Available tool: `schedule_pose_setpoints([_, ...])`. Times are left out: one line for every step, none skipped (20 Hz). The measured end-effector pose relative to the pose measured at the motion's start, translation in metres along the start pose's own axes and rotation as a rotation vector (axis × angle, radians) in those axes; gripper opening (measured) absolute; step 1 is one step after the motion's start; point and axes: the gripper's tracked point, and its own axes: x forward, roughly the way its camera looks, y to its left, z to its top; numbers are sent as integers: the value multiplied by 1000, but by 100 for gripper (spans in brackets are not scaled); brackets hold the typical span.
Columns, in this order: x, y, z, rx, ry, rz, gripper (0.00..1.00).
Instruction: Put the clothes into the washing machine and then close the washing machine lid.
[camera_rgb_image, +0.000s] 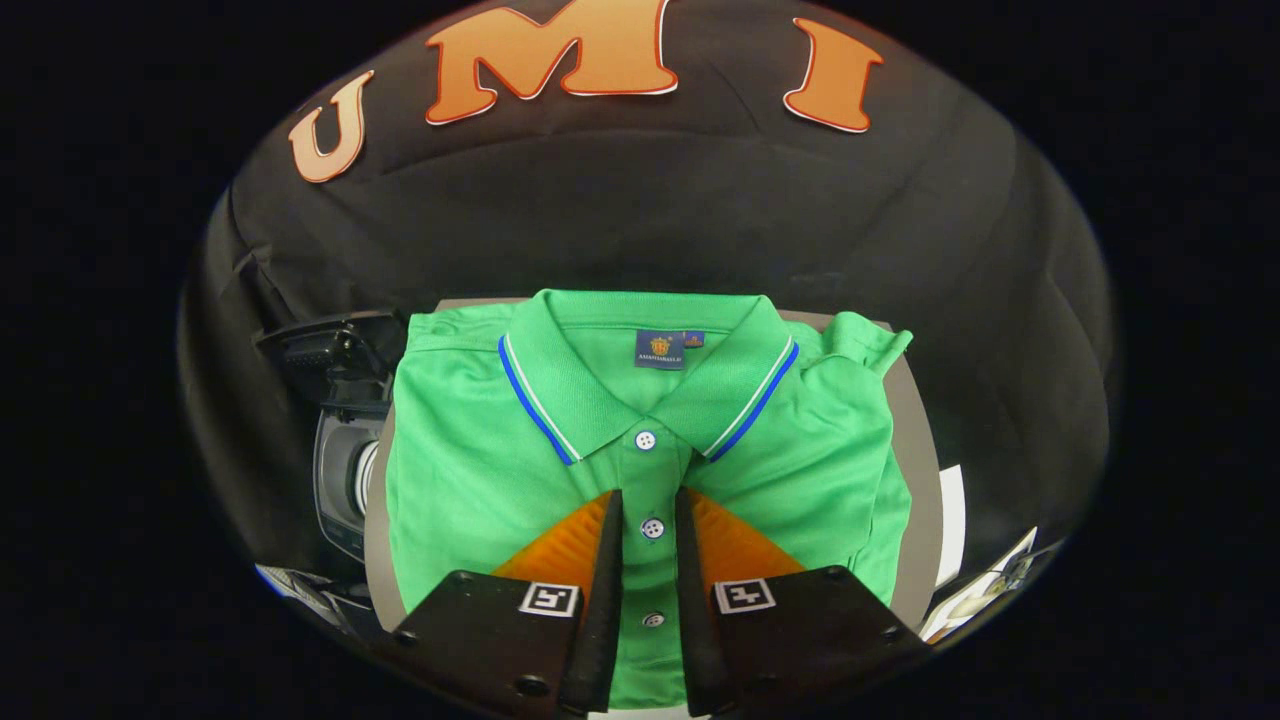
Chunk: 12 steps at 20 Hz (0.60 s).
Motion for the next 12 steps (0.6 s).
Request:
schedule_pose_setpoints([0, 0, 1, 6, -4, -7, 36])
schedule_pose_setpoints([-1, 3, 2, 2, -2, 1, 36])
schedule_pose_setpoints([-3, 1, 2, 14, 0, -12, 25])
schedule_pose_setpoints([0, 3, 3, 10, -4, -16, 14])
schedule_pose_setpoints([-2, 2, 2, 0, -4, -15, 14])
schedule_pose_setpoints([-2, 2, 2, 6, -5, -15, 14])
schedule_pose_setpoints([-1, 3, 2, 15, -13, -14, 14])
schedule_pose_setpoints([0, 3, 2, 17, -17, -11, 14])
schedule_pose_setpoints([1, 3, 3, 27, -29, -8, 14])
schedule_pose_setpoints([-1, 3, 3, 31, -37, -1, 14])
schedule_pose_setpoints([0, 3, 4, 39, -46, 7, 14])
schedule_pose_setpoints([-2, 2, 5, 49, -63, 21, 14])
